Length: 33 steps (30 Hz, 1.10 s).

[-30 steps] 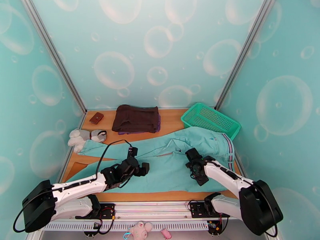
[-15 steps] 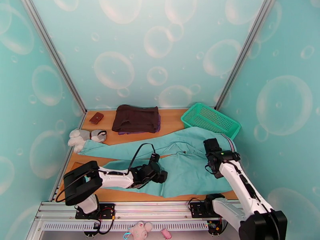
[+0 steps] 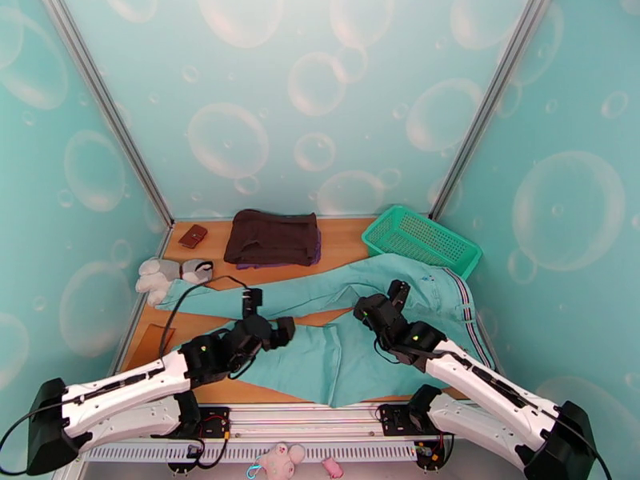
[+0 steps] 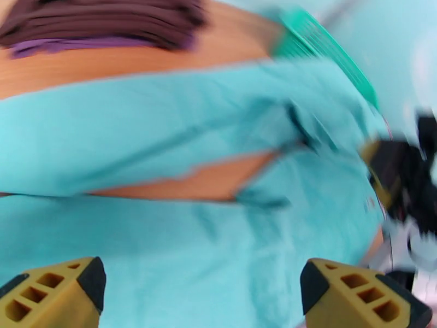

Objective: Fold and stack the trousers

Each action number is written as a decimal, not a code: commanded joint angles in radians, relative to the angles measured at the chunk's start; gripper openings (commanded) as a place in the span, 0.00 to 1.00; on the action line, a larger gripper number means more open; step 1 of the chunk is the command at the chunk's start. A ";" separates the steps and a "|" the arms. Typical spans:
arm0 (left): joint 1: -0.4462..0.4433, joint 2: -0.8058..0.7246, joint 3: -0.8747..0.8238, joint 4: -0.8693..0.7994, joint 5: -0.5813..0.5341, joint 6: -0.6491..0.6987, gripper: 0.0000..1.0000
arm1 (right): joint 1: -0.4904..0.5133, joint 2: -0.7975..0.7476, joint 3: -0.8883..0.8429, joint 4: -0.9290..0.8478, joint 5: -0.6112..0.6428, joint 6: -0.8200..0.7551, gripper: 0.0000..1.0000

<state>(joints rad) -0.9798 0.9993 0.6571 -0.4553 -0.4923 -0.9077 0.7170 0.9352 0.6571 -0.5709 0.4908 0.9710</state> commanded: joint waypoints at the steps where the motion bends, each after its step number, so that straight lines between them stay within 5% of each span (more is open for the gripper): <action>1: 0.086 0.052 -0.127 -0.119 -0.002 -0.080 0.99 | 0.018 0.006 -0.002 0.128 -0.065 -0.131 0.83; 8: 0.081 0.228 -0.249 0.149 0.189 -0.127 0.99 | -0.080 0.042 0.013 0.251 -0.200 -0.339 0.85; 13: -0.152 0.413 -0.102 0.306 0.330 -0.181 0.99 | -0.325 0.101 0.010 0.363 -0.437 -0.333 0.85; 18: -0.322 0.537 0.035 0.453 0.433 -0.241 0.99 | -0.403 0.091 -0.085 0.480 -0.382 -0.389 0.86; 20: -0.347 0.539 0.080 0.416 0.385 -0.244 0.99 | -0.438 0.063 -0.139 0.529 -0.414 -0.372 0.86; 26: -0.372 0.476 0.253 -0.016 -0.078 -0.179 0.99 | -0.463 -0.029 -0.220 0.627 -0.484 -0.400 0.87; 29: -0.375 0.447 0.277 -0.098 -0.145 -0.139 0.99 | -0.467 -0.031 -0.226 0.624 -0.487 -0.414 0.88; 33: -0.347 0.412 0.211 -0.373 -0.162 -0.396 0.95 | -0.473 -0.005 -0.222 0.629 -0.523 -0.421 0.88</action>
<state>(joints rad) -1.3445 1.4288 0.9127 -0.5476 -0.5762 -1.1687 0.2501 0.9169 0.4389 0.0204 0.0055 0.5850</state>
